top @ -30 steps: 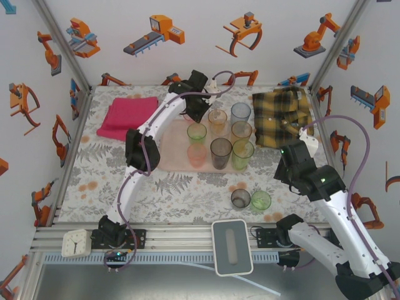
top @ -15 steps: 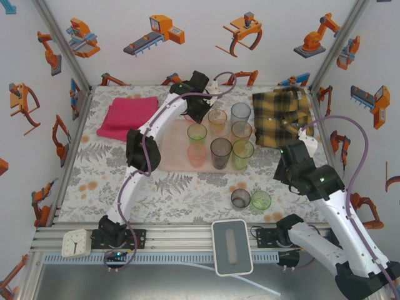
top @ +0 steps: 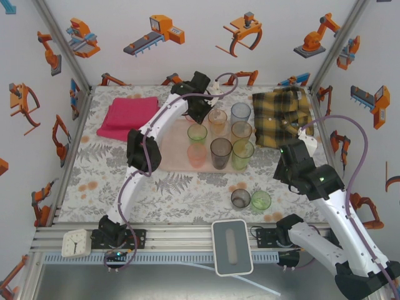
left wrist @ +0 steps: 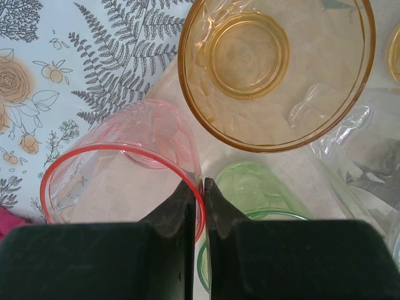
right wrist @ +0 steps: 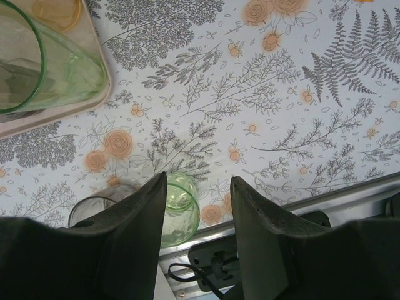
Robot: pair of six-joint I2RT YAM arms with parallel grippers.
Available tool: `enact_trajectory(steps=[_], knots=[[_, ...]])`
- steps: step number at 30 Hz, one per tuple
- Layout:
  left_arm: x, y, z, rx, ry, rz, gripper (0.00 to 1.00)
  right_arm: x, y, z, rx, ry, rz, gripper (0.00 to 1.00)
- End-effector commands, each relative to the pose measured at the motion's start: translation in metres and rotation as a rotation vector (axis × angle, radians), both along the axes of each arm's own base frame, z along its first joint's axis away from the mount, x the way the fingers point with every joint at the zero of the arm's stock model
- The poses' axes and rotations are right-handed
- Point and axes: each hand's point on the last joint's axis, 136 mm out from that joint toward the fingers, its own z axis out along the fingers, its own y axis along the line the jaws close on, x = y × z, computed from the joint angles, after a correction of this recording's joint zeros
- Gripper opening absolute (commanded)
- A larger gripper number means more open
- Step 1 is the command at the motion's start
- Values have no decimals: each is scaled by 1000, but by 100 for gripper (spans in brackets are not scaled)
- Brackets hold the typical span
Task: Place the glasses into the tray
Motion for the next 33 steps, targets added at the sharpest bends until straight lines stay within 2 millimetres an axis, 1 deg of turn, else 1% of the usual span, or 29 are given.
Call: enact_trajectory(steps=[1, 16, 19, 24, 33], knots=[[0, -6, -6, 2, -2, -26, 7, 2, -1, -2, -9, 1, -1, 45], [-3, -5, -11, 14, 12, -32, 9, 3, -1, -5, -12, 6, -1, 45], [-4, -6, -11, 16, 13, -36, 6, 4, -1, -5, -13, 8, 1, 45], [-5, -3, -7, 24, 7, -41, 6, 5, 0, -5, -12, 7, 2, 45], [-10, -1, -6, 38, 12, -54, 5, 6, 1, -4, -5, 4, 5, 45]])
